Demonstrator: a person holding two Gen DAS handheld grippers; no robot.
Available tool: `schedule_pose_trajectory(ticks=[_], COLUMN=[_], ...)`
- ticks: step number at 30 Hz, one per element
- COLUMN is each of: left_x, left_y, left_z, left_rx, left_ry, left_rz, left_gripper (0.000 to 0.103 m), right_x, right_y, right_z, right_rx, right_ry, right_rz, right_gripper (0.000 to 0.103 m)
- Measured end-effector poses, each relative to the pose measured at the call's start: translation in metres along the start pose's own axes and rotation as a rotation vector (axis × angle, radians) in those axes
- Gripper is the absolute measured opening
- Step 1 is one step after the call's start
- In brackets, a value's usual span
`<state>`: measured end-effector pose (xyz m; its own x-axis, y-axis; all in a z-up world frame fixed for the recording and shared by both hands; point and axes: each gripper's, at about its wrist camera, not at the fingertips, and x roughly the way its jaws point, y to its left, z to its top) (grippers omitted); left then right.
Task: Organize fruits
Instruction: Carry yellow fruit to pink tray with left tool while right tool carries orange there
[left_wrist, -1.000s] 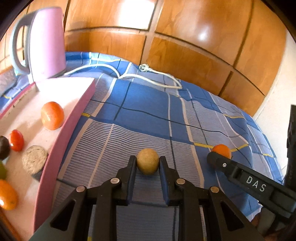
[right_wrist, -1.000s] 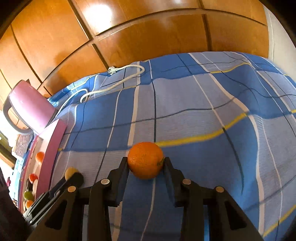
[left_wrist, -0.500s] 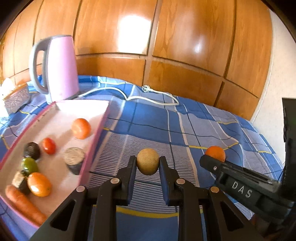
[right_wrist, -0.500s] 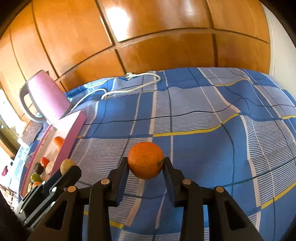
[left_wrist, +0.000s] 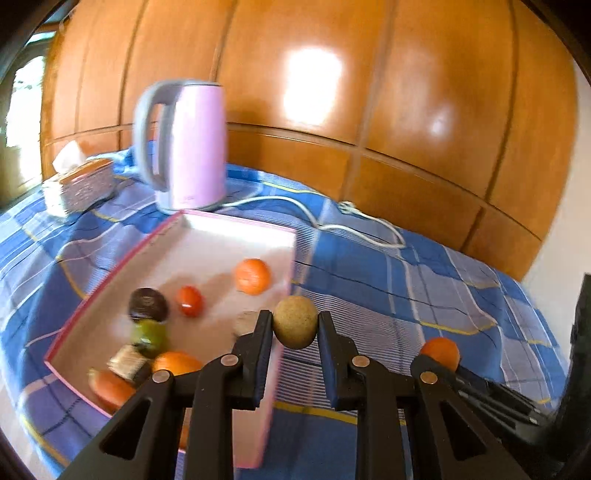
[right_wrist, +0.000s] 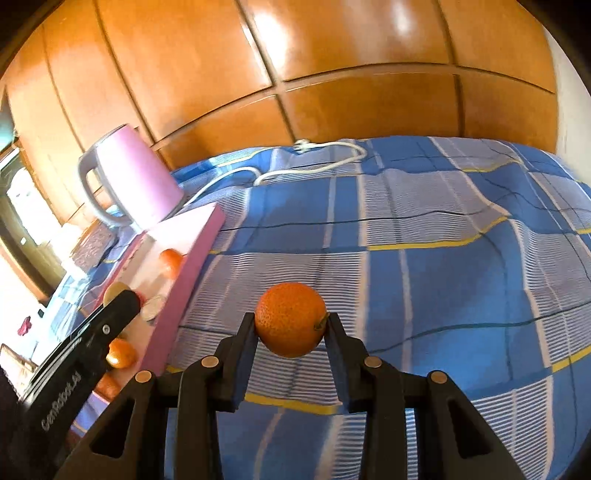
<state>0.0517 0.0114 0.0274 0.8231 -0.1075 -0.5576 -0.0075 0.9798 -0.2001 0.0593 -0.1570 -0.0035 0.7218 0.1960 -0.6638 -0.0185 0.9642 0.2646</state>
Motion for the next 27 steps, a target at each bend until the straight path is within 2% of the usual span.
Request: schedule_pose_trajectory(ticks=[7, 13, 18, 27], left_x=[-0.006, -0.011, -0.010, 0.001], left_y=[0.054, 0.087, 0.101, 0.107], left_z=[0.013, 0.024, 0.027, 0.025], left_rx=[-0.094, -0.114, -0.103, -0.102], left_ry=[0.018, 0.006, 0.003, 0.033], left_rz=[0.069, 0.149, 0.202, 0.215], left_gripper=[0.024, 0.024, 0.024, 0.024], right_x=[0.004, 0.011, 0.016, 0.032], right_y=[0.047, 0.087, 0.111, 0.130], right_z=[0.005, 0.011, 0.018, 0.034], right_rx=[-0.079, -0.141, -0.166, -0.193], right_ry=[0.014, 0.033, 0.042, 0.051], right_rz=[0.086, 0.152, 0.185, 0.196], right_gripper=[0.037, 0.037, 0.037, 0.037])
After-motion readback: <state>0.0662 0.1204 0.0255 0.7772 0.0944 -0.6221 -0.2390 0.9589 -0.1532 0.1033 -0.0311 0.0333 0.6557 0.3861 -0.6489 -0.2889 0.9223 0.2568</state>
